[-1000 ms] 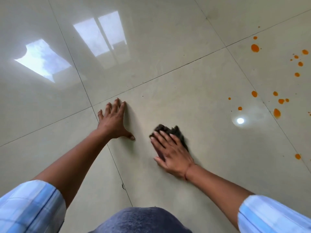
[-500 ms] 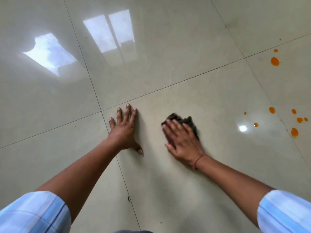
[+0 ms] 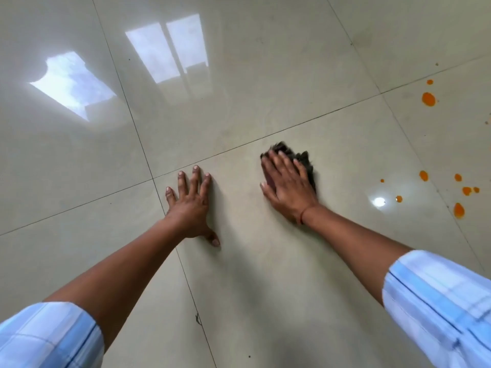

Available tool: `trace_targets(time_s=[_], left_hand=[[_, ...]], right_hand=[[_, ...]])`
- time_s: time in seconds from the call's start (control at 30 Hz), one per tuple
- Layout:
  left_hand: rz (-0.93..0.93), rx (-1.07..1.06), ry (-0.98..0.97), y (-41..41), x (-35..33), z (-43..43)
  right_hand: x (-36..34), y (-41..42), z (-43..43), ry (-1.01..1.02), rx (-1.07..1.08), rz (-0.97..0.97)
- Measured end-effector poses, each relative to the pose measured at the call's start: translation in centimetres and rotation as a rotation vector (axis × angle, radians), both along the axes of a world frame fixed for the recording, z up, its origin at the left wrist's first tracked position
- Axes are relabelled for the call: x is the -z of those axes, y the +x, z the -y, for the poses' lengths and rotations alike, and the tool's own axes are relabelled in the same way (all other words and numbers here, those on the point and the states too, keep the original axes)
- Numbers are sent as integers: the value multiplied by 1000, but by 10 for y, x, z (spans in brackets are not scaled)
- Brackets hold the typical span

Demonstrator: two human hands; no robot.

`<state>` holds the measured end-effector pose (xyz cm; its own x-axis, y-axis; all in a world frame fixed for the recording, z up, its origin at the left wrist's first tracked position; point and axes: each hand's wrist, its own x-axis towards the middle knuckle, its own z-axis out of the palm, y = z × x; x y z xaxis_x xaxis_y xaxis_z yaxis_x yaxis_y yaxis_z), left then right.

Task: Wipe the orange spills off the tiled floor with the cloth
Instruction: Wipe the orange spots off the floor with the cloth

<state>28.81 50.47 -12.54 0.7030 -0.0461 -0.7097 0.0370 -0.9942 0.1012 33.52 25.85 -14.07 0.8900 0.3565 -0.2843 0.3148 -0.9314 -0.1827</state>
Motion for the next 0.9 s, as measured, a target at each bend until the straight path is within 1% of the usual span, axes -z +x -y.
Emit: trace_targets(time_s=[0.03,0.07,0.13,0.2,0.23,0.27,0.3,0.37,0.43,0.47,0.53,0.6,0.63,0.67,0.73,0.8,0.9], left_hand=[[-2,-2,6,0,0,0],[-4,-4,11,1,-1,1],[-13,-5,23,1,-6,5],[-7,8,75,2,-14,12],[4,28,108,2,-18,18],[30,55,129,2,-21,24],[82,95,122,0,-23,34],[207,199,38,0,-24,63],[266,299,-63,6,-24,104],[267,326,-100,11,-25,125],[231,379,-137,23,-27,165],[189,417,-156,35,-27,191],[160,412,-167,40,-27,200],[123,407,-181,46,-26,211],[72,354,-196,52,-21,220],[55,336,-175,55,-15,227],[57,374,-139,51,-13,233]], right_hand=[[-1,5,-7,3,71,-3],[-3,0,-13,19,96,-4],[-5,-42,-13,35,0,-6],[-7,-97,19,35,-111,-22],[-7,-107,43,38,-113,-19],[-5,-102,63,31,-79,0],[-4,-89,81,6,14,16],[-2,-52,102,-21,217,41],[-1,-40,103,-9,297,32],[-1,-52,101,-7,283,36],[-5,-99,112,-7,194,7],[-10,-136,139,-24,149,-24],[-9,-133,153,-35,182,-24],[-8,-121,166,-50,267,-14],[-7,-80,174,-55,405,10],[-4,-60,172,-29,453,10],[-7,-102,173,-22,437,-26]])
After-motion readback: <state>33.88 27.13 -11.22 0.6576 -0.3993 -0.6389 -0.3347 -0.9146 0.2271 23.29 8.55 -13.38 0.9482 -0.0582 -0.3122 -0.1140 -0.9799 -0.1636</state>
